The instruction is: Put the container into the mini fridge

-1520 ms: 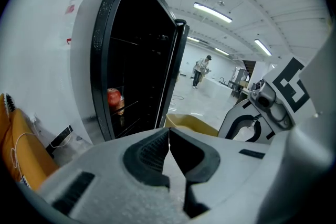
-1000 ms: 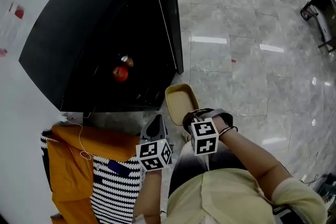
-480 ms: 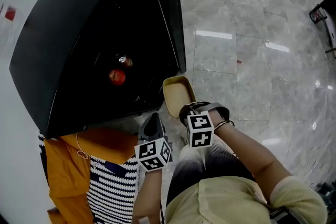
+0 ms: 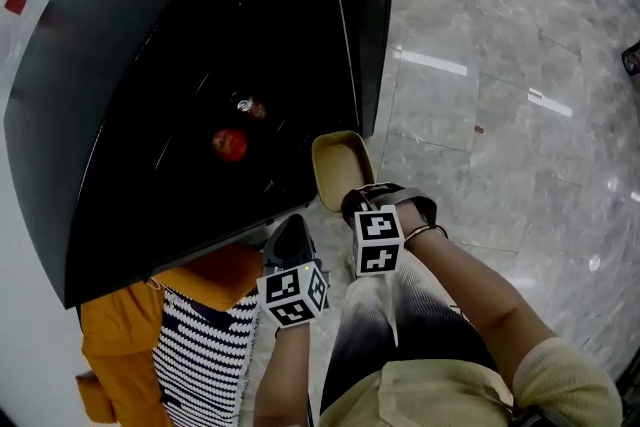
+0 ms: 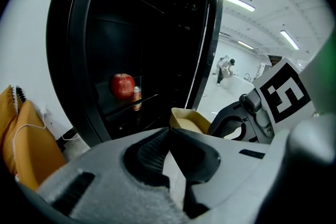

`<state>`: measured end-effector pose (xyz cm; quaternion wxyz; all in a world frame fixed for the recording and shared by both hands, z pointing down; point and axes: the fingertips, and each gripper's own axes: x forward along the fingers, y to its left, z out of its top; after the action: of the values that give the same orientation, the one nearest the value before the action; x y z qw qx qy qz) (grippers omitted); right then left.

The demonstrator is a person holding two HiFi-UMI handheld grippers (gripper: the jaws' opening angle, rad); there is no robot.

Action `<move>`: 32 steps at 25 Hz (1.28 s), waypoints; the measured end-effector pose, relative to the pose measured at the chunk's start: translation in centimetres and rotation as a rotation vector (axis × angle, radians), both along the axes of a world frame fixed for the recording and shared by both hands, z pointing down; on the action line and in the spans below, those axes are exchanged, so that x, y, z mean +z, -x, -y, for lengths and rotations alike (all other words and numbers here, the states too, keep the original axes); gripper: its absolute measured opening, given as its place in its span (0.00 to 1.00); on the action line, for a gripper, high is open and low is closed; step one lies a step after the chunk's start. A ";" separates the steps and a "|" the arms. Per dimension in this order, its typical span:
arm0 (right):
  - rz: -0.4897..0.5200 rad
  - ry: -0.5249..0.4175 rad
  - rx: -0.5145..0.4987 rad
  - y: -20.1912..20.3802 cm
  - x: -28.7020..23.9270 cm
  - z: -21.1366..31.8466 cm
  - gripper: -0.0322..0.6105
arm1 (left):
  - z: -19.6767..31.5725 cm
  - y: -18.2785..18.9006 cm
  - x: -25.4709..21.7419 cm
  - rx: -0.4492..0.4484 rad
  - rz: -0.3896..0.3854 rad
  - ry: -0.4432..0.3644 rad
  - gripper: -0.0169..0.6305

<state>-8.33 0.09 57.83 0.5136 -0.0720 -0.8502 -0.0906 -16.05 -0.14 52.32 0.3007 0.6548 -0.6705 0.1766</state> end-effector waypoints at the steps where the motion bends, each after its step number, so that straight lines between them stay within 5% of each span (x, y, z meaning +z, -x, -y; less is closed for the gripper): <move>1: 0.003 -0.003 -0.011 0.4 0.3 0.4 0.11 | 0.2 0.3 0.2 -0.015 -0.001 0.002 0.06; 14: -0.004 -0.068 -0.118 5.1 4.4 4.5 0.11 | 2.3 1.9 2.7 -0.046 0.021 0.005 0.06; 32: 0.009 -0.127 -0.129 10.0 8.1 9.7 0.11 | 4.7 4.7 5.7 -0.101 0.051 -0.030 0.06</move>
<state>-18.32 -9.58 65.95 0.5062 -0.0933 -0.8388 -0.1776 -20.76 -4.82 58.00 0.2821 0.6200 -0.7126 0.1677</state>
